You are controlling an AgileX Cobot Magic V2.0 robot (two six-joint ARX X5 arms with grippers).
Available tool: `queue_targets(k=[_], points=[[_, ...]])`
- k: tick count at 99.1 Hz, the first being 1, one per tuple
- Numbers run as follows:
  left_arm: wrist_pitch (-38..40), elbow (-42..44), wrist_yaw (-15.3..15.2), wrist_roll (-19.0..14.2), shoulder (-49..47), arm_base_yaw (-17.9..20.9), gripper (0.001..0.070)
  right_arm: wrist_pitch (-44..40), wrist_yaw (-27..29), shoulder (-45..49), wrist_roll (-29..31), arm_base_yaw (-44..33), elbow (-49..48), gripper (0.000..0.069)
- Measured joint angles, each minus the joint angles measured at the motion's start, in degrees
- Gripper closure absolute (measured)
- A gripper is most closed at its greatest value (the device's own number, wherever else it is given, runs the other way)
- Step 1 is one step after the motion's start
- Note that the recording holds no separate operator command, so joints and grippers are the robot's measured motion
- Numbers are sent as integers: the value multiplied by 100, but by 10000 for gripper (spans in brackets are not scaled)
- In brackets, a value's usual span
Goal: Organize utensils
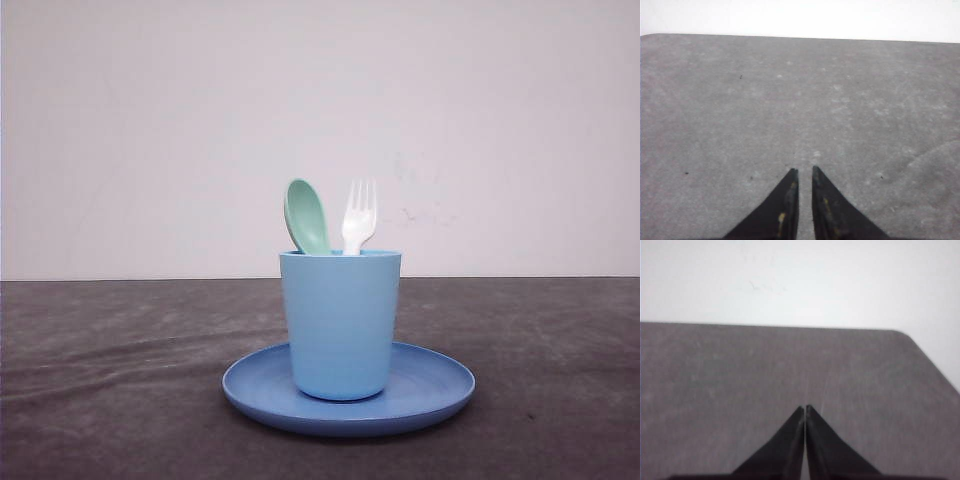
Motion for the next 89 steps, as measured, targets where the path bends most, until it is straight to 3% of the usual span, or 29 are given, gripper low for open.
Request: queue_targets(k=[17,42,89], points=[[0,0,0,2,0,0,686,-13,-192,-905,0,-273,-949,687],[2,0,0,0,0,0,686,-13,-223,-1585,-2,-376,-1606,687],[4,-2,0,0,0,0,686,-275,-350,-1882,-68,-337,-1668,687]])
